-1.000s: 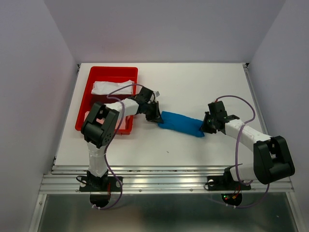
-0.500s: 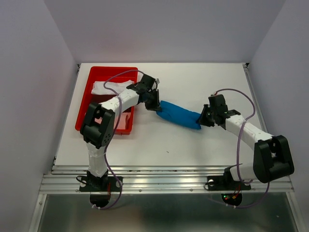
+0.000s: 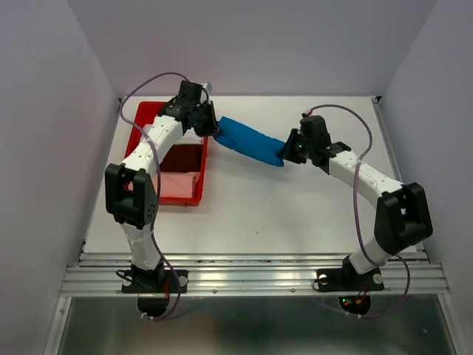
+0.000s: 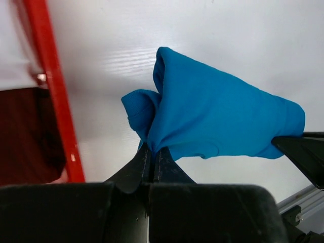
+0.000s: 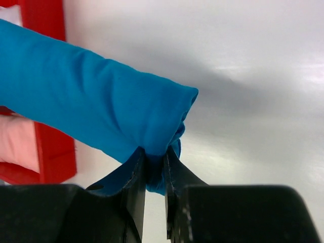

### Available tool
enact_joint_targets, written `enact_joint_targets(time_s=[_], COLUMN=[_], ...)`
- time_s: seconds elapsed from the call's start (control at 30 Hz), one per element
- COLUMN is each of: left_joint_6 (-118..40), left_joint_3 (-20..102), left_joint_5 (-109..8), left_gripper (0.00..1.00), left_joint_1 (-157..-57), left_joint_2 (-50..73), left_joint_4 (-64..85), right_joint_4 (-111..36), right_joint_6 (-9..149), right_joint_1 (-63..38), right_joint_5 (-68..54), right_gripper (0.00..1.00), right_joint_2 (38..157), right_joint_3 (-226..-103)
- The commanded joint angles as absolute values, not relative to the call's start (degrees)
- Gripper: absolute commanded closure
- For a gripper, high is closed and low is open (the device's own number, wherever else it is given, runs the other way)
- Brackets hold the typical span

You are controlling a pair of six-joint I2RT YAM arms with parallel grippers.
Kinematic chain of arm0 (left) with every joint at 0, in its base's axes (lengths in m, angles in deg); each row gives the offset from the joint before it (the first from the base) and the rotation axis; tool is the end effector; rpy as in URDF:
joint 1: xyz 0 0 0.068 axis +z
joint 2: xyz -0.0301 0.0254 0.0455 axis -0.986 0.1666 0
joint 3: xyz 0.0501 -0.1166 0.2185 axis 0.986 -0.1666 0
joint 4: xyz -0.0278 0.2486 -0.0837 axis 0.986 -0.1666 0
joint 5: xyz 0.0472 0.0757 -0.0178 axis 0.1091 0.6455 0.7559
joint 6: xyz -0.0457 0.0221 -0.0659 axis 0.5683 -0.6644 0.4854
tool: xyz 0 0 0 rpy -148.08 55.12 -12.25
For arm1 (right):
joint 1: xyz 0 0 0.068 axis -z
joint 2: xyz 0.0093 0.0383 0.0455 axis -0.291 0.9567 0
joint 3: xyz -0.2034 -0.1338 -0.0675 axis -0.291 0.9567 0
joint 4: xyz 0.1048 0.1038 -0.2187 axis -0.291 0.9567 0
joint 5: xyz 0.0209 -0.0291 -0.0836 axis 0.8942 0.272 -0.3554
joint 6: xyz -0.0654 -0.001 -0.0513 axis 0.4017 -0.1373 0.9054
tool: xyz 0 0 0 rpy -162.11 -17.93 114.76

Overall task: Roll the t-shirts
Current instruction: Pick up the T-shirt from the center of the board, then place the T-shirt in the bin.

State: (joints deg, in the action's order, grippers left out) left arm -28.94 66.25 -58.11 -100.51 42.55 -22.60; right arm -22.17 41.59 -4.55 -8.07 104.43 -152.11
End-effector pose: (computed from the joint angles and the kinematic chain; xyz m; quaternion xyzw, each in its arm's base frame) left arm 0.4191 -0.1747 0.2745 0.0483 0.8974 -0.2666 0.3482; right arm 0.3440 0.1439 0.2098 0.0849 0.9048 0.2403 0.3412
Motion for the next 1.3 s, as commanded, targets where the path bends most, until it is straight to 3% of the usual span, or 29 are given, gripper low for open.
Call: enact_joint_targets(time_s=[0.0, 0.3, 0.5, 0.8, 1.27], left_joint_6=[-31.3, -34.9, -33.4, -33.6, -33.0], left_joint_3=[70.4, 83.2, 85.5, 92.7, 97.0], left_joint_5=[-59.1, -52.2, -56.2, -53.7, -50.2], left_gripper=[1.00, 1.00, 1.00, 1.00, 1.00], left_joint_1=[-94.1, -84.2, -75.4, -71.4, -70.2], left_joint_2=[36.8, 41.5, 44.5, 51.7, 61.3], left_joint_4=[-22.2, -28.6, -25.8, -27.4, -22.9], right_joint_4=[-27.3, -28.7, -31.4, -34.0, -45.0], right_joint_6=[40.6, 42.0, 44.7, 46.7, 43.2], right_joint_1=[-7.7, -12.3, -14.0, -16.3, -16.8], right_joint_5=[-9.3, -9.8, -7.9, -6.3, -2.7], right_gripper=[0.99, 0.99, 0.99, 0.99, 0.99], right_joint_2=[108.7, 127.8, 138.6, 154.7, 166.7], right_joint_3=[-161.2, -187.1, -199.0, -218.7, -227.4])
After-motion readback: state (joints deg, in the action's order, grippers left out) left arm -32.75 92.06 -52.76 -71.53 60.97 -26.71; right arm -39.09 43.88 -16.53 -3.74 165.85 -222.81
